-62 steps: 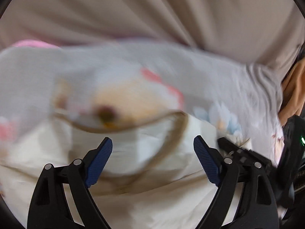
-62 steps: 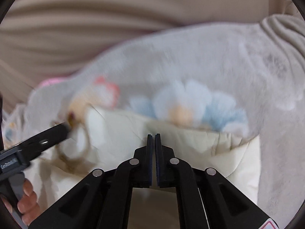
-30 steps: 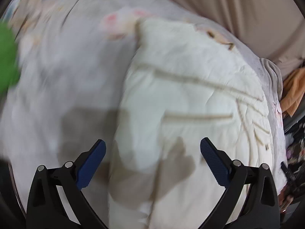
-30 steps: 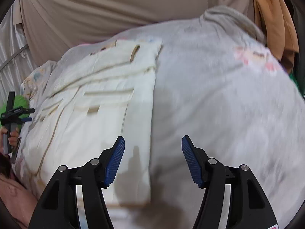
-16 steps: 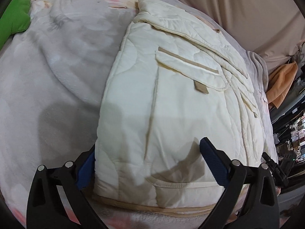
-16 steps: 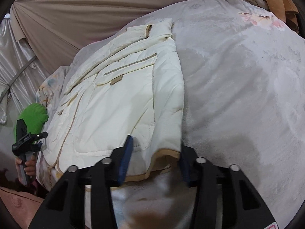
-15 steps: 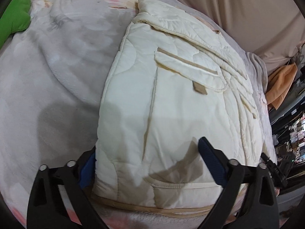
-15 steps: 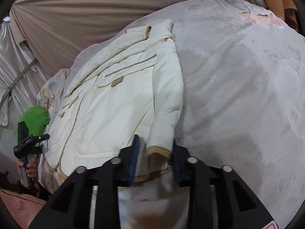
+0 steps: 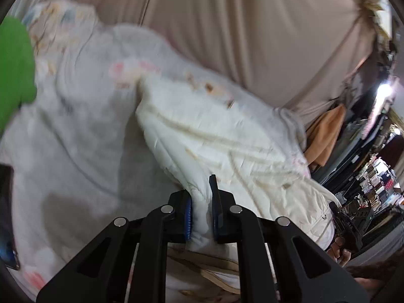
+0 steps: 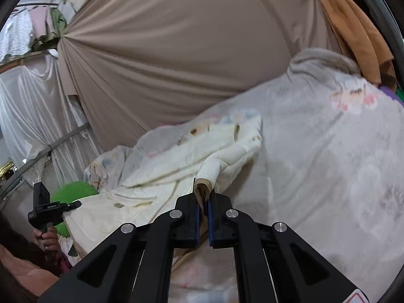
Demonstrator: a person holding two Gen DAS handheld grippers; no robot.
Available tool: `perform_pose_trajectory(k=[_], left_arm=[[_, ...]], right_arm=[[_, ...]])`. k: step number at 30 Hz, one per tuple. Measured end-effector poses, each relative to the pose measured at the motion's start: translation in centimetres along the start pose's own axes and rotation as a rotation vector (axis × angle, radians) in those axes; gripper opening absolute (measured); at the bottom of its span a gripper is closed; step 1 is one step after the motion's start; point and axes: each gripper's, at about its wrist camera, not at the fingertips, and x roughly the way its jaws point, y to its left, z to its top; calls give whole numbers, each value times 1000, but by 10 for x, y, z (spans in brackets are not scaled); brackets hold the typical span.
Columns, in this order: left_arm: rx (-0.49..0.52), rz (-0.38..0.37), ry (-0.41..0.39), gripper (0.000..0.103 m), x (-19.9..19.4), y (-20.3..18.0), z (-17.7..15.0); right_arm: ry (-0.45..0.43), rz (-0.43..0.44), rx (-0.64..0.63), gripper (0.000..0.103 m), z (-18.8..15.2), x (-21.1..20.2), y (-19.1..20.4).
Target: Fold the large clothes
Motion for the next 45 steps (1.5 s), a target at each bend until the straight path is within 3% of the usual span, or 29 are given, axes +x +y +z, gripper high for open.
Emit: perform_pose_trajectory(k=[6, 11, 14, 17, 23, 26, 29, 33, 37, 41, 43, 45], left_arm=[[84, -61, -182, 11, -47, -27, 31], [93, -33, -199, 11, -7, -23, 83], [73, 17, -157, 11, 43, -13, 116], [40, 121, -87, 11, 112, 4, 144], [-51, 347, 103, 13, 252, 64, 156], [-81, 359, 149, 13, 292, 91, 145], [-64, 348, 127, 14, 305, 100, 136], [-16, 356, 73, 14, 310, 98, 125], [-46, 303, 29, 14, 303, 102, 125], [-79, 243, -28, 21, 270, 96, 136], [-60, 190, -75, 28, 240, 86, 142], [-43, 137, -96, 33, 214, 74, 148]], right_arm=[[-213, 50, -40, 5, 38, -38, 25], [-254, 48, -55, 4, 82, 2, 27], [-194, 5, -7, 4, 112, 61, 13], [-106, -72, 54, 5, 132, 132, -11], [75, -219, 186, 5, 127, 265, -76], [165, -275, 231, 5, 108, 313, -109], [218, -283, 265, 5, 95, 337, -127], [242, -246, 312, 5, 89, 345, -139], [209, -195, 339, 9, 88, 336, -140], [76, -99, 319, 23, 106, 299, -128], [-20, -82, 287, 42, 123, 270, -118], [-107, -78, 242, 43, 138, 241, -103]])
